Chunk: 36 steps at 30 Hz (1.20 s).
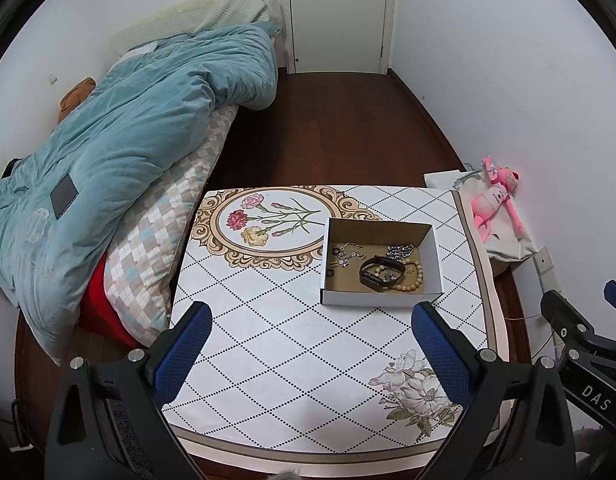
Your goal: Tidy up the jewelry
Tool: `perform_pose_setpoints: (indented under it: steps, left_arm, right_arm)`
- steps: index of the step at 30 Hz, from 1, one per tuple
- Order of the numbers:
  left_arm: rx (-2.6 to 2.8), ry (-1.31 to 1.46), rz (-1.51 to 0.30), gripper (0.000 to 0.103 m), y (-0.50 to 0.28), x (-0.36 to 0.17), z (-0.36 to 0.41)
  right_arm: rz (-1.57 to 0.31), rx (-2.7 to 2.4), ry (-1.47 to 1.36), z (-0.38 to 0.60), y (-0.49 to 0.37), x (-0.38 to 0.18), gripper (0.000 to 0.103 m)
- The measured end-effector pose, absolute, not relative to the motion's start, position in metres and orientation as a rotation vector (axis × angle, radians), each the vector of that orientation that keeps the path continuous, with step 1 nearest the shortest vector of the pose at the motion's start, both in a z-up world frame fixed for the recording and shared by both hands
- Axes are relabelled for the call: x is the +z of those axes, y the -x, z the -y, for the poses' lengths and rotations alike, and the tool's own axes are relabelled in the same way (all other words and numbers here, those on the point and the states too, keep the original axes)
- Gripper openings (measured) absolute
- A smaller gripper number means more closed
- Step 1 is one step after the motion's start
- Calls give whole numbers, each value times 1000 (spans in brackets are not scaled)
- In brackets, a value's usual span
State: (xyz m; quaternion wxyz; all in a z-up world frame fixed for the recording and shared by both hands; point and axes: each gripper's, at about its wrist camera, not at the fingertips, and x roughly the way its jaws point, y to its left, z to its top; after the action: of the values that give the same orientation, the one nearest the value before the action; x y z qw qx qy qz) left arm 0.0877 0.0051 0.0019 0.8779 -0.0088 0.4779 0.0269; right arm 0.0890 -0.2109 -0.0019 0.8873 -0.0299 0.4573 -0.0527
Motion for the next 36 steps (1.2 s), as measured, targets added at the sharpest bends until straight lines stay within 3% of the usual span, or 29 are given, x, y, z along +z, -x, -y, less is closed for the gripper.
perform_pose_setpoints:
  steps: [36]
  left_arm:
    - [50,19,-994,102,-87,2,0]
  right_arm:
    - [-940,-93,62,212,-94,7,103]
